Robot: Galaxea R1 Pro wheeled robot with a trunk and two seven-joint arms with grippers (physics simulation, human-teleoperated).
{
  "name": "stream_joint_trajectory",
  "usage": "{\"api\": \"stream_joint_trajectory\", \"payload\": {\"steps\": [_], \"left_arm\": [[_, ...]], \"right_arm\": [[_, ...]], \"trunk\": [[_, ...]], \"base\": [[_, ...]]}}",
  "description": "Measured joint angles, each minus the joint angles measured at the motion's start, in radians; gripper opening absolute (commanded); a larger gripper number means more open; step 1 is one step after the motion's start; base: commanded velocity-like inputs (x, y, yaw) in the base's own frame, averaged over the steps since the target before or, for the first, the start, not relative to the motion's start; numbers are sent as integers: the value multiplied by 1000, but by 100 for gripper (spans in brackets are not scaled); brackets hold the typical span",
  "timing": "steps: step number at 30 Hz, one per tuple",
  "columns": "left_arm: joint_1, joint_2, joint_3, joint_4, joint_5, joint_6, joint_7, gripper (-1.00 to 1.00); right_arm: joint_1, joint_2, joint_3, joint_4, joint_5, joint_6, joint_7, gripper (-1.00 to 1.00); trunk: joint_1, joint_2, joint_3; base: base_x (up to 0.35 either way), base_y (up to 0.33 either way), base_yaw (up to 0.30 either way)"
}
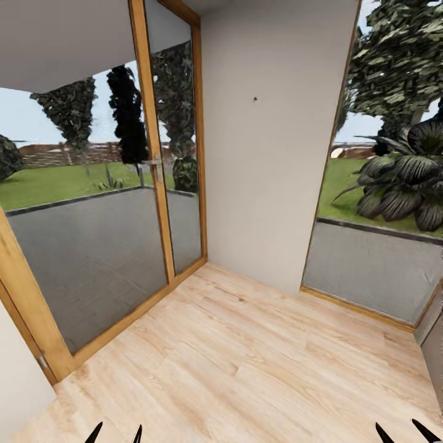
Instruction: Put the three can of soda from the living room inside the tash can in the kitchen.
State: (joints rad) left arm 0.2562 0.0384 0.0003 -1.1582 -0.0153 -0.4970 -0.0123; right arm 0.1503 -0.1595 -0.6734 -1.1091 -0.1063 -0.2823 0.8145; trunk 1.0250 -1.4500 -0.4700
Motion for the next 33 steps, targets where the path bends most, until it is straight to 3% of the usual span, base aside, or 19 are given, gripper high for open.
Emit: {"api": "stream_joint_trajectory", "payload": {"steps": [6, 13, 24, 33], "left_arm": [[0, 0, 0, 0, 0, 0, 0, 100], [0, 0, 0, -1, 1, 0, 0, 100], [0, 0, 0, -2, 2, 0, 0, 100], [0, 1, -1, -3, 2, 0, 0, 100]], "right_arm": [[0, 0, 3, 5, 0, 0, 0, 100], [0, -1, 58, 14, -1, 0, -1, 100], [0, -2, 68, 15, -1, 0, -1, 100], [0, -1, 69, 15, -1, 0, -2, 100]], "trunk": [[0, 0, 0], [0, 0, 0], [0, 0, 0], [0, 0, 0]], "base": [[0, -307, 0], [0, -307, 0], [0, -300, 0], [0, -123, 0]]}}
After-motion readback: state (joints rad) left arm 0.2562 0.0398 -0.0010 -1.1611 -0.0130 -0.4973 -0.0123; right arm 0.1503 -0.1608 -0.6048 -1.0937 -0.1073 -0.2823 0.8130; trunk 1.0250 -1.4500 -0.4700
